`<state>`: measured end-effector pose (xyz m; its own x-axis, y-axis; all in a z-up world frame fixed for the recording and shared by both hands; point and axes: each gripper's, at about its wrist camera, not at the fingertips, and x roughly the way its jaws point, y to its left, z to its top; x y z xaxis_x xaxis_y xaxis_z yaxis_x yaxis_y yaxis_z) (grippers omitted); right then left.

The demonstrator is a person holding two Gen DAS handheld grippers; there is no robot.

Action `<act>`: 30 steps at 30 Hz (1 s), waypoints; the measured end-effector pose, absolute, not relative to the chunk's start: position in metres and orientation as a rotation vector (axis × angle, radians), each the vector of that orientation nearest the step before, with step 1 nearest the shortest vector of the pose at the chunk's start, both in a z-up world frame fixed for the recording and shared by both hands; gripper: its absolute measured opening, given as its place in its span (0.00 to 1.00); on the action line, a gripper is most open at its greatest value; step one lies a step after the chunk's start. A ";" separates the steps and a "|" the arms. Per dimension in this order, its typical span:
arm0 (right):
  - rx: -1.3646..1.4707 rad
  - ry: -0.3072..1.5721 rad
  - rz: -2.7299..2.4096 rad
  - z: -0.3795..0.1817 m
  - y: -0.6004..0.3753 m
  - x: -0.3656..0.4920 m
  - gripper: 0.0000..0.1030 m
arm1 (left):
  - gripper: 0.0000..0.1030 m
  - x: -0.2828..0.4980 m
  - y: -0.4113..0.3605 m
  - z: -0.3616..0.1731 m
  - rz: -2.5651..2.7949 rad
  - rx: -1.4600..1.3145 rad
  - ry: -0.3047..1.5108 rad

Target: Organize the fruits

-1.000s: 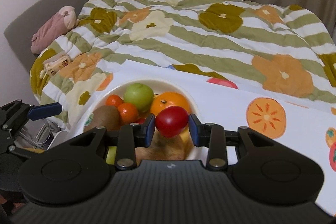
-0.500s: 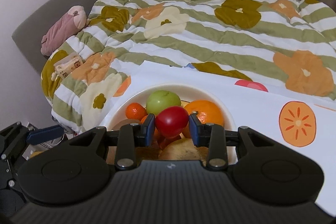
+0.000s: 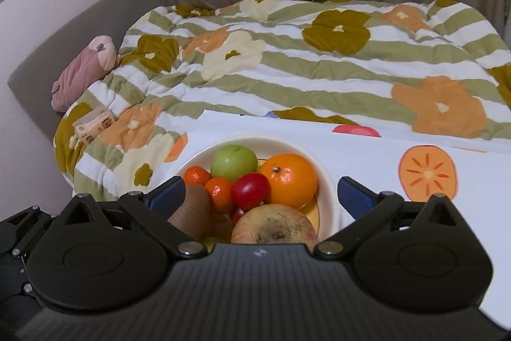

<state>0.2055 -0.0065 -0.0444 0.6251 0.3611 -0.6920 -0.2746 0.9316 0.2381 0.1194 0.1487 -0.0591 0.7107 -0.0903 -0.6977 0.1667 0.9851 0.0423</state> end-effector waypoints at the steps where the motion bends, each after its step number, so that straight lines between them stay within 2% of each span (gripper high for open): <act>1: 0.112 0.813 0.363 -0.040 -0.010 0.201 1.00 | 0.90 0.117 0.146 -0.056 -0.141 0.109 0.761; 13: 0.079 0.757 0.289 0.029 -0.079 0.128 1.00 | 0.90 0.074 0.100 0.003 -0.089 0.083 0.684; 18: 0.077 0.758 0.212 0.052 -0.115 0.094 1.00 | 1.00 0.056 0.079 0.027 -0.086 0.085 0.659; 30: 0.036 0.806 0.059 0.047 -0.163 0.024 1.00 | 1.00 0.026 0.056 0.036 -0.083 0.104 0.678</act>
<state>0.0240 -0.1630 0.0474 0.6907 0.0669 -0.7201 -0.0394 0.9977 0.0549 0.0256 0.0558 0.0358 0.7760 -0.0431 -0.6292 0.1109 0.9915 0.0688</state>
